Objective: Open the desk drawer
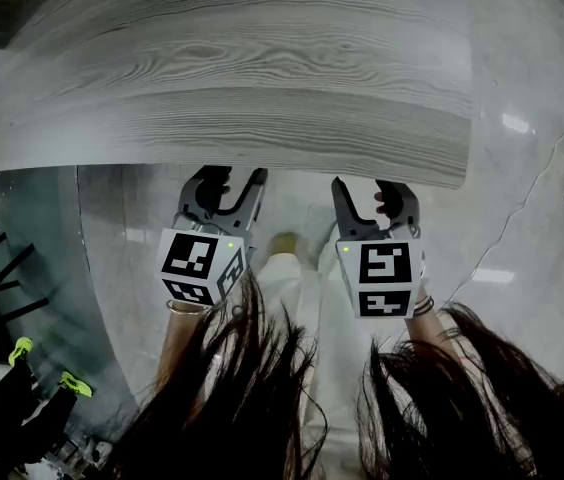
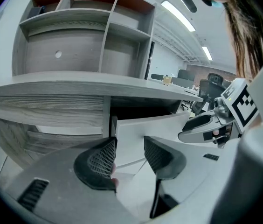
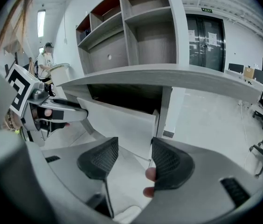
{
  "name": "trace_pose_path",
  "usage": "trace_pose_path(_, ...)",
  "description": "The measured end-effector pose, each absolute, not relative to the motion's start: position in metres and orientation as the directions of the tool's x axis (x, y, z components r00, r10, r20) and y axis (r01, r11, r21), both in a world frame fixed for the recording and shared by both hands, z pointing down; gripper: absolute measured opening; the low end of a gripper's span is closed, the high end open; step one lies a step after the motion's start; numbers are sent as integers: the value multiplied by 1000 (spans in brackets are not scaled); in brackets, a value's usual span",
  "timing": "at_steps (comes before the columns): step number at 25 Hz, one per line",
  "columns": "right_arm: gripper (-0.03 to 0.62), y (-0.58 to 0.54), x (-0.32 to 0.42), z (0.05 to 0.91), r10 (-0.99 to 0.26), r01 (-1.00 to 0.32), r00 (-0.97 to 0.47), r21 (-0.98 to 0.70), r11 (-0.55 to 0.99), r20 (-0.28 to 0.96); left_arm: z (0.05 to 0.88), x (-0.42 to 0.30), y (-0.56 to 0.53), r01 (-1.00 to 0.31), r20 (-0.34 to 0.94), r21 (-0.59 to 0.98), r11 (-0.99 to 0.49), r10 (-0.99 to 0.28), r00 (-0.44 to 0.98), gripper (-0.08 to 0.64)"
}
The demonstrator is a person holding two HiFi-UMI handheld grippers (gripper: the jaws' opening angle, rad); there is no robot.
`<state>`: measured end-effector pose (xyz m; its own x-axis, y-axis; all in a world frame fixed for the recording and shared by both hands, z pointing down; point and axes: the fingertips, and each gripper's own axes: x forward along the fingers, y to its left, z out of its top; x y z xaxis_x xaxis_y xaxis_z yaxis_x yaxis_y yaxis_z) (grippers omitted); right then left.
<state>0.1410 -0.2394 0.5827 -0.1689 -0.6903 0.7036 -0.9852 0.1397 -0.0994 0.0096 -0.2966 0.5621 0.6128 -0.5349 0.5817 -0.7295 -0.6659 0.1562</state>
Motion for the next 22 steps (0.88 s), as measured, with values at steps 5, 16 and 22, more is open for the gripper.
trace_pose_path(5,210,-234,141,584,-694,-985,-167,-93,143,700,564,10,-292,-726,581,148,-672,-535,614,176)
trace_pose_path(16,210,-224,140,586,-693,-988,-149,-82,128,706,564,8,-277,-719,605,158,-677,-508,612,176)
trace_pose_path(22,210,-220,137,584,-688,-989,-143,-81,122,711,562,4,-270,-706,616,149,-693,-493,614,176)
